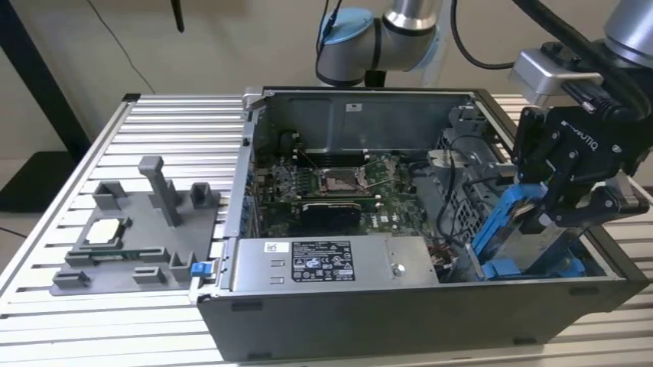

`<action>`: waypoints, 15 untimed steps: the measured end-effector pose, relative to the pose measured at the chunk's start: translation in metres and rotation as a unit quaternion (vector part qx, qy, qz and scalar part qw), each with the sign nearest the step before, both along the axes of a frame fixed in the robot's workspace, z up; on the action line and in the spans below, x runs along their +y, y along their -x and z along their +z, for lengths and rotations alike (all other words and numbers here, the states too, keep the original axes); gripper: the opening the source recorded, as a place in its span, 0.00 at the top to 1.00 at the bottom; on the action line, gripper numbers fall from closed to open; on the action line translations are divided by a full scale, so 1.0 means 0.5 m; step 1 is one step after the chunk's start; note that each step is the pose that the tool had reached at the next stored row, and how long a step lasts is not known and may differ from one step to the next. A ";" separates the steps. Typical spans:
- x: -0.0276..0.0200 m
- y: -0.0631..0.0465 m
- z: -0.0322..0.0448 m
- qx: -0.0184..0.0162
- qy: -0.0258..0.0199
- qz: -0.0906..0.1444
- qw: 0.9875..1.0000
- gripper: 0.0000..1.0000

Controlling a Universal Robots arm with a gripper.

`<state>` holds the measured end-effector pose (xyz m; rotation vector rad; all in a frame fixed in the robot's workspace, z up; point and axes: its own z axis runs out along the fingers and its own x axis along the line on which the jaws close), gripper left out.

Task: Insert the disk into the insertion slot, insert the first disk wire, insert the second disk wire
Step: 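Insert the disk into the insertion slot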

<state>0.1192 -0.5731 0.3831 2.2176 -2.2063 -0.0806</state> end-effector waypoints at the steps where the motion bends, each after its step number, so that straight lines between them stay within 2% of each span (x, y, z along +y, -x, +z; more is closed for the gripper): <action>1: 0.0001 0.000 0.000 0.000 0.000 0.000 1.000 0.00; 5: 0.0007 0.001 0.030 0.000 0.000 0.000 1.000 0.00; 7: 0.0015 0.001 0.040 0.000 -0.001 0.000 1.000 0.00; 10: 0.0075 0.002 0.044 -0.001 -0.003 0.000 1.000 0.00; 15: 0.0298 0.002 0.044 -0.002 -0.004 0.000 1.000 0.00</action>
